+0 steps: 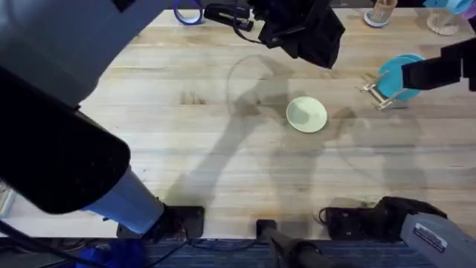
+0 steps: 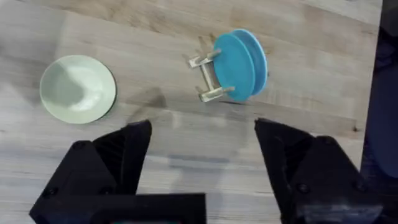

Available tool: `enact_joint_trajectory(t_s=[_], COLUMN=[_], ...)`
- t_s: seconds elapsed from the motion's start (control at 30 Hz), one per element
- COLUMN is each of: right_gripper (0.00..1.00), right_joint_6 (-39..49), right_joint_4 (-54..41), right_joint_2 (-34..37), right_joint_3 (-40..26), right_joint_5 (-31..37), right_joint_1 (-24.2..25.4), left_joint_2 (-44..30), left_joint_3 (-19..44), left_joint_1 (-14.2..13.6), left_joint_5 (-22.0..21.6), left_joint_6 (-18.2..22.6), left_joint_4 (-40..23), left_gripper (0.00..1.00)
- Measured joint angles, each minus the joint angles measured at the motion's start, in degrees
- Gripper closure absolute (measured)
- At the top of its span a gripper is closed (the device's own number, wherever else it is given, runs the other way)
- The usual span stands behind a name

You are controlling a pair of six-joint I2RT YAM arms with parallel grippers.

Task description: Pick up the plates from the table one by one and place each into a slot on the dish rack.

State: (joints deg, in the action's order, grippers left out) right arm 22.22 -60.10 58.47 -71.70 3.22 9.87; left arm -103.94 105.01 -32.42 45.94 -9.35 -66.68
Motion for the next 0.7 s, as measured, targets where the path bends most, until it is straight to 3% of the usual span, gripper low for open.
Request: enact_joint_trajectory(t_s=[0.2,0.37,0.7], right_gripper=[0.006,0.005,0.005], right_joint_6=[0.0,0.0,0.0], right_joint_4=[0.0,0.0,0.0], right_joint_2=[0.0,0.0,0.0], right_joint_3=[0.0,0.0,0.0], right_joint_5=[0.0,0.0,0.0], right_joint_1=[0.0,0.0,0.0], left_joint_2=[-0.2,-0.2,-0.2], left_joint_3=[-1.0,-2.8,-5.2], left_joint_1=[0.1,0.1,0.1], left_joint_5=[0.0,-0.6,-3.1], left_joint_6=[-1.8,-6.0,-13.5], left_joint_4=[5.2,10.2,11.4], left_gripper=[0.956,0.956,0.957])
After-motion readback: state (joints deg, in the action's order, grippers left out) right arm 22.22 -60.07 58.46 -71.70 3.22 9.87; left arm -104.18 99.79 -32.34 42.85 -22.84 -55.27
